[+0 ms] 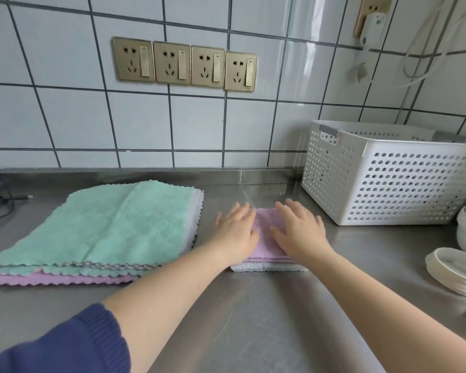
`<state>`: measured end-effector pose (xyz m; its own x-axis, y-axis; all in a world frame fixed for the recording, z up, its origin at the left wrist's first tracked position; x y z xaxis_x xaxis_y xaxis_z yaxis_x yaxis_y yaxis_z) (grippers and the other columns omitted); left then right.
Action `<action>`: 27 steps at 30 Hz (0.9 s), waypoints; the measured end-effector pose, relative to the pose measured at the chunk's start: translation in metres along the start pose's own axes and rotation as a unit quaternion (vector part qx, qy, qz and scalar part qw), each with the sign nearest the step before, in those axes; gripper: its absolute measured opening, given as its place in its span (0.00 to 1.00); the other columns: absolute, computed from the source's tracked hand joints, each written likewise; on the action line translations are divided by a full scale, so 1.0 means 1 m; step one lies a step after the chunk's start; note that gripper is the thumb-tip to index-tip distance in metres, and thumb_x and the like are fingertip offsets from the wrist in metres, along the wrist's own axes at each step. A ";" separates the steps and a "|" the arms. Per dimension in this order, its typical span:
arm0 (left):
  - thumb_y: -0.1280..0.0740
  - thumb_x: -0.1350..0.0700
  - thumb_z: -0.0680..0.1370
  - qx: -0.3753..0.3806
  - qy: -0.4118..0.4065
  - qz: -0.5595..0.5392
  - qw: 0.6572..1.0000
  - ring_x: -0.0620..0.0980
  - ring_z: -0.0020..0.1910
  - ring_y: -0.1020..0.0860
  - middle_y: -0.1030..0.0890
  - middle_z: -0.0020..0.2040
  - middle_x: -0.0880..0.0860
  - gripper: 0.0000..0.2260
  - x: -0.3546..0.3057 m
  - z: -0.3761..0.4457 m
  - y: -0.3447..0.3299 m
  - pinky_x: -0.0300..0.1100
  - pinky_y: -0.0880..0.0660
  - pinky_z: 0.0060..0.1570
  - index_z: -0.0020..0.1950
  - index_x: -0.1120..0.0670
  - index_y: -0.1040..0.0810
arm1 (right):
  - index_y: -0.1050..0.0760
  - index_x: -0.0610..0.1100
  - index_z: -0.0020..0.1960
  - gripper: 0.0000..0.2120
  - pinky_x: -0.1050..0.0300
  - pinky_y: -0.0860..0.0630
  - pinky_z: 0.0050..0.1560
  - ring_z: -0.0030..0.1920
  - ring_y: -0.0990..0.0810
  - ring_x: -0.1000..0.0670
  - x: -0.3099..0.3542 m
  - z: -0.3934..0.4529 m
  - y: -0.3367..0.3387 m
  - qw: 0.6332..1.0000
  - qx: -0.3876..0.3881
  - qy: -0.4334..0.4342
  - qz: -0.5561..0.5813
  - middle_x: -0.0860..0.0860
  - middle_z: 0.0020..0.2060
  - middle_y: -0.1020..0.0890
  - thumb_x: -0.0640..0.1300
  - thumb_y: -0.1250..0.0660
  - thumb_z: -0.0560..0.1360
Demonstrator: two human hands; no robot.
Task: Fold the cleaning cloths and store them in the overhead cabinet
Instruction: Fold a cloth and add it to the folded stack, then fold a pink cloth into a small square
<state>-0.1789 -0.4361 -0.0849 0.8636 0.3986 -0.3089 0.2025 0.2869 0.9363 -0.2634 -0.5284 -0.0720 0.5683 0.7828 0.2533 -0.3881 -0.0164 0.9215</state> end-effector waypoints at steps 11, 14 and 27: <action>0.52 0.46 0.82 0.033 0.042 0.061 0.997 0.47 0.77 0.51 0.49 0.78 0.49 0.24 0.013 -0.013 -0.020 0.53 0.56 0.75 0.77 0.53 0.47 | 0.46 0.56 0.75 0.27 0.33 0.57 0.71 0.77 0.51 0.50 -0.005 -0.015 -0.036 0.989 0.110 -0.050 -0.083 0.54 0.77 0.48 0.62 0.55 0.78; 0.49 0.46 0.81 0.014 0.025 0.089 0.996 0.51 0.76 0.45 0.38 0.75 0.51 0.22 0.029 -0.029 0.000 0.52 0.51 0.74 0.73 0.53 0.37 | 0.37 0.51 0.71 0.23 0.33 0.59 0.71 0.76 0.49 0.48 0.013 -0.013 -0.015 0.986 0.065 -0.018 -0.150 0.50 0.75 0.41 0.56 0.51 0.79; 0.31 0.43 0.71 -0.110 0.125 -0.041 0.985 0.49 0.60 0.24 0.20 0.58 0.49 0.20 0.192 -0.166 0.107 0.41 0.31 0.61 0.59 0.51 0.20 | 0.23 0.53 0.61 0.16 0.59 0.35 0.62 0.63 0.27 0.51 0.223 -0.054 -0.037 0.971 0.073 0.212 0.085 0.55 0.62 0.24 0.52 0.34 0.74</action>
<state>-0.0683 -0.1849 -0.0718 0.7020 0.5610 -0.4386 0.1369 0.4981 0.8562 -0.1617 -0.3196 -0.0653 0.1421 0.9464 0.2902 -0.3259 -0.2321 0.9165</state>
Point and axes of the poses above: each hand's wrist, its own z-axis towards the middle knuckle, its own y-axis out of the back of the hand, x = y × z, the point moved 10 cm from there along z, towards the middle knuckle
